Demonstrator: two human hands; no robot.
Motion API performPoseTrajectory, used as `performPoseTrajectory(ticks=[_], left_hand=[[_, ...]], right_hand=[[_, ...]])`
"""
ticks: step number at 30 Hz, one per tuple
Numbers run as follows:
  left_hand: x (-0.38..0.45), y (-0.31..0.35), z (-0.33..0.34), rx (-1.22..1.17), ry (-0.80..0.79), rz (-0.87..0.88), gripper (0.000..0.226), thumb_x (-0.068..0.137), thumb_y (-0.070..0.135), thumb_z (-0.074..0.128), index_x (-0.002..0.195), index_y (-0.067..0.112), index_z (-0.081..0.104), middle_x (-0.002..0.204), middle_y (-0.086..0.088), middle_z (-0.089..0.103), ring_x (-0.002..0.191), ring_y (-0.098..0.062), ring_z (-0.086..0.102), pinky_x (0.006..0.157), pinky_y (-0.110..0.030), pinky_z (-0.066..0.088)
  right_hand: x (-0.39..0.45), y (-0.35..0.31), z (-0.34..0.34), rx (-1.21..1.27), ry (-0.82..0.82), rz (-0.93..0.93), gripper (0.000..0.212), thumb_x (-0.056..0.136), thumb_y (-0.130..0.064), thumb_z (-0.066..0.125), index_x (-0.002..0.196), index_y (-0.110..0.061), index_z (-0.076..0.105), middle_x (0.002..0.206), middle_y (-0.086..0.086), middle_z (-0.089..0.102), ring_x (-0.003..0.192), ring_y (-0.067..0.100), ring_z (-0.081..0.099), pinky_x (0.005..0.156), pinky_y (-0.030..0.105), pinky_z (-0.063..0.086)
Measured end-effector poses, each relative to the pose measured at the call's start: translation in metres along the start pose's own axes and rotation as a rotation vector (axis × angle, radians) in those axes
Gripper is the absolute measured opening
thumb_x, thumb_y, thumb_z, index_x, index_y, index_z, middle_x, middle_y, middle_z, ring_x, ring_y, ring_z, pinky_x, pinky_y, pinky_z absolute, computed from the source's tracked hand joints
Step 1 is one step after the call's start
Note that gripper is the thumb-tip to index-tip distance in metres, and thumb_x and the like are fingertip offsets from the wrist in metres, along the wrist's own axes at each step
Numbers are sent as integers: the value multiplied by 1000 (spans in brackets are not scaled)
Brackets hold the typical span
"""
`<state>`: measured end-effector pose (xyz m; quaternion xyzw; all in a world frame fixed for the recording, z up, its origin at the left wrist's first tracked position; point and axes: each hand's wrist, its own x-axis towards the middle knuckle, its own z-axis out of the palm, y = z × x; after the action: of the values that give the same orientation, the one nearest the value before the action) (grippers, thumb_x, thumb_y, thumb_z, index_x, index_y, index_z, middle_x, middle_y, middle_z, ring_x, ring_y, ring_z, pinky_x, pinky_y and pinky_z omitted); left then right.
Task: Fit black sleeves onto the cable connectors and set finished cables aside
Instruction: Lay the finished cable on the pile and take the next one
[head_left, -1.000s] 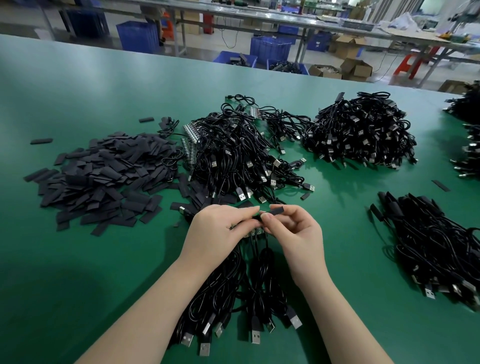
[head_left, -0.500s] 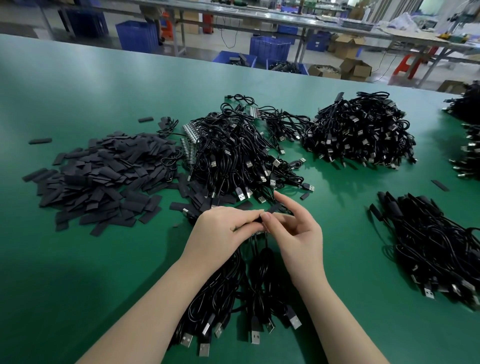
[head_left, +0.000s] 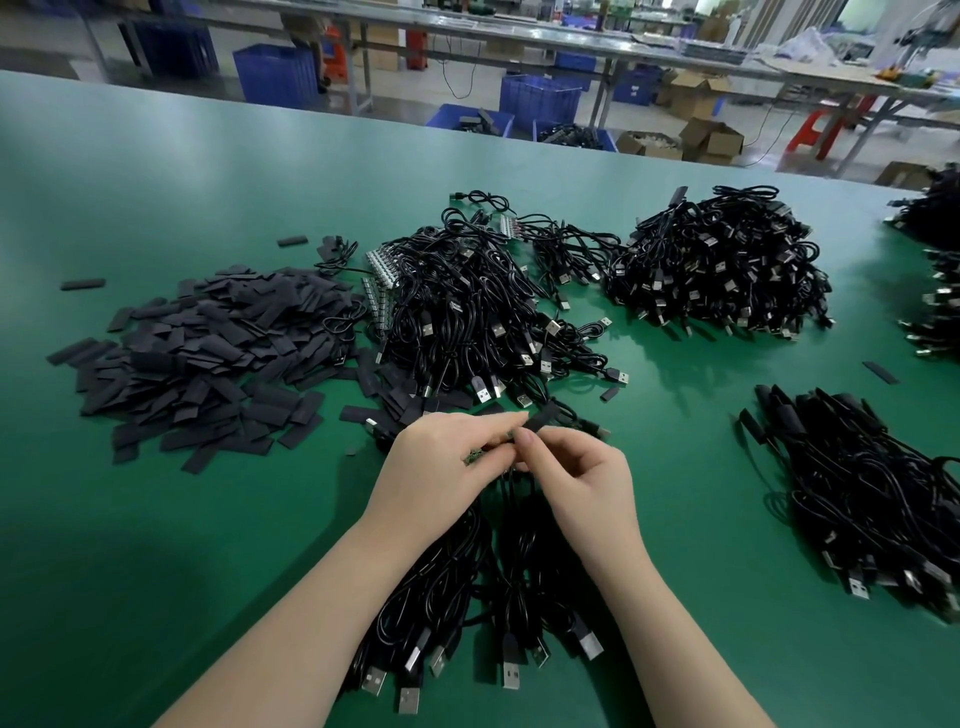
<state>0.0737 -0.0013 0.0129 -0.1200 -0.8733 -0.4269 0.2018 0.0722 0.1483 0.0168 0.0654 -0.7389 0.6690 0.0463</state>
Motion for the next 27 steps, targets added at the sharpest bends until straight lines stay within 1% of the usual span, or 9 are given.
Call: performPoseTrajectory(ticks=[3, 6, 10, 14, 17, 19, 22, 24, 27], left_hand=[[0, -1, -3, -42, -86, -42, 58, 77, 41, 70, 133, 46, 54, 94, 27, 66, 100, 6, 59, 95, -20, 44], [3, -4, -3, 49, -112, -7, 53, 77, 44, 71, 129, 38, 60, 99, 23, 68, 99, 3, 61, 95, -27, 47], [5, -9, -2, 125, -72, 49, 15, 83, 28, 74, 98, 26, 78, 90, 15, 74, 86, 1, 64, 80, -33, 54], [5, -9, -1, 121, -55, 67, 16, 82, 30, 65, 91, 25, 78, 84, 14, 73, 81, -3, 64, 77, -38, 53], [7, -7, -5, 95, -17, 131, 29, 81, 41, 66, 106, 29, 74, 97, 18, 72, 92, 1, 64, 87, -37, 51], [8, -6, -8, 88, 54, 153, 45, 81, 49, 65, 122, 29, 67, 113, 19, 67, 107, 4, 59, 99, -27, 43], [7, -4, -11, 51, 156, 88, 45, 87, 43, 58, 129, 27, 61, 119, 21, 62, 114, 6, 54, 100, -25, 41], [6, -4, -10, 91, 146, 78, 39, 88, 37, 57, 125, 26, 64, 111, 21, 65, 106, 4, 58, 98, -34, 46], [6, -5, -8, 115, 71, 92, 28, 89, 25, 62, 115, 24, 71, 97, 19, 70, 92, 3, 63, 90, -41, 51]], right_hand=[[2, 3, -3, 1, 36, 18, 27, 90, -20, 71, 64, -21, 69, 59, -6, 58, 56, 4, 48, 55, 14, 38], [5, 4, -8, 87, 149, 48, 22, 91, -21, 71, 73, -9, 70, 67, 11, 65, 63, 8, 56, 59, 13, 42], [6, 2, -8, 148, 144, 104, 16, 89, -20, 72, 74, -23, 77, 77, -6, 76, 70, 0, 67, 63, 8, 47], [1, 4, -1, -61, 43, 19, 21, 85, -14, 76, 80, -34, 78, 85, -14, 77, 81, 1, 70, 72, 10, 49], [0, -1, 2, 67, 70, 20, 16, 86, -13, 74, 83, -28, 79, 88, -6, 77, 84, 5, 71, 73, 14, 51], [4, -12, -4, 292, 149, 74, 6, 84, -21, 73, 83, -23, 79, 93, 1, 77, 88, 10, 70, 78, 21, 54], [14, -40, -33, 494, 237, 27, 10, 82, -27, 68, 76, -24, 76, 84, 3, 75, 80, 14, 71, 76, 25, 56], [17, -61, -63, 332, 345, -122, 11, 87, -29, 69, 78, -26, 74, 74, 0, 73, 66, 10, 67, 64, 21, 55], [26, -82, -119, -283, 577, -227, 15, 91, -40, 64, 86, -28, 71, 71, -8, 73, 53, 7, 63, 44, 19, 49]])
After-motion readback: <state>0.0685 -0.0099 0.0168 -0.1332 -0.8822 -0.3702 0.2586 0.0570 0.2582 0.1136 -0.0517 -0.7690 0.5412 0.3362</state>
